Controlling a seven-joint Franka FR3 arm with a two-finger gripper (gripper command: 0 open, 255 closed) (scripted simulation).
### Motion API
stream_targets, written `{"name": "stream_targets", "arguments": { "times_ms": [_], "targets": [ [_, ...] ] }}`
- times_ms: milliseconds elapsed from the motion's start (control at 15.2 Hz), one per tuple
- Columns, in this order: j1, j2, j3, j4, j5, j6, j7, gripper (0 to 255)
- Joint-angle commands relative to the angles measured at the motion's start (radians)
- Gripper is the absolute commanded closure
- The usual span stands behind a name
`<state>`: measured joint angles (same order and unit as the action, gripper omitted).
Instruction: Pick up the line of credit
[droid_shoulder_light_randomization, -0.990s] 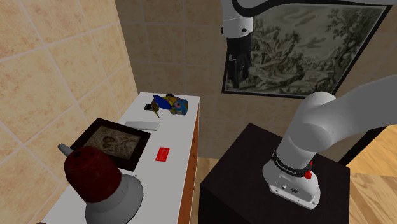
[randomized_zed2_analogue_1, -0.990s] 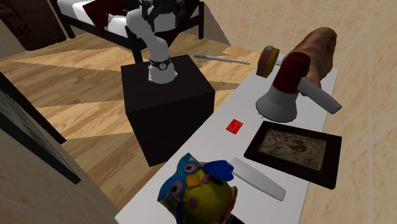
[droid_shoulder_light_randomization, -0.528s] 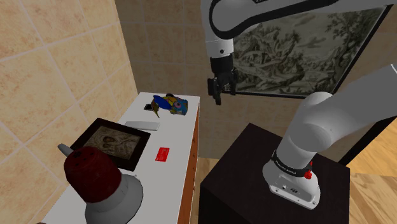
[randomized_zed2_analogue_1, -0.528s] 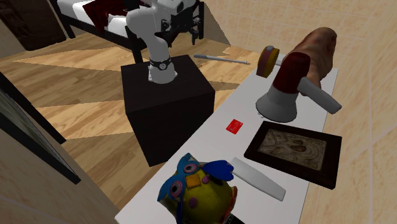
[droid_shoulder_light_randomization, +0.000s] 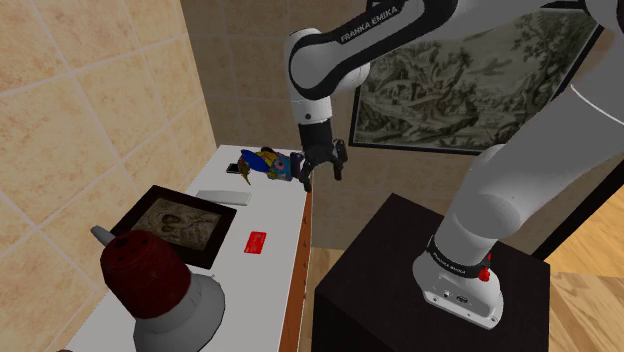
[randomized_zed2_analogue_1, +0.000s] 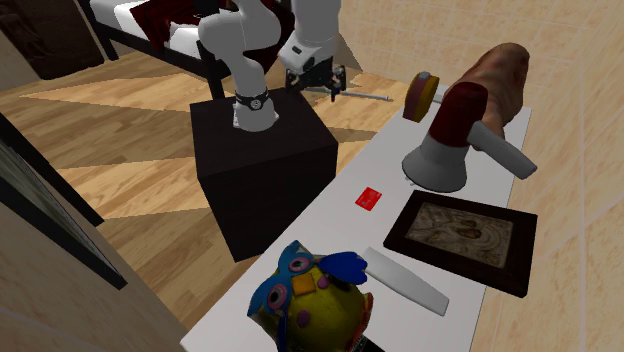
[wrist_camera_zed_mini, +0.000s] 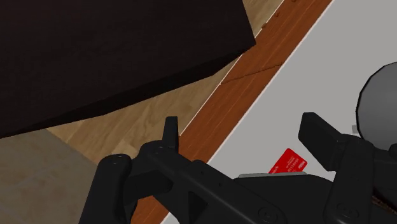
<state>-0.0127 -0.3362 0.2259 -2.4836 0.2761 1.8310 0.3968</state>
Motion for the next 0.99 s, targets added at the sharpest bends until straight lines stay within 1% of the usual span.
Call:
{"name": "stream_targets", "arguments": {
  "times_ms": [0,462,924],
  "targets": [
    [0.002,0.065,0.017,0.003,0.036,0.059,0.051,0],
    [0.014,0.34,0.054,0.093,0.133,0.246,0.204,0],
    [0.035,0.622,0.06,0.237,0.217,0.397,0.324,0]
  ]
}}
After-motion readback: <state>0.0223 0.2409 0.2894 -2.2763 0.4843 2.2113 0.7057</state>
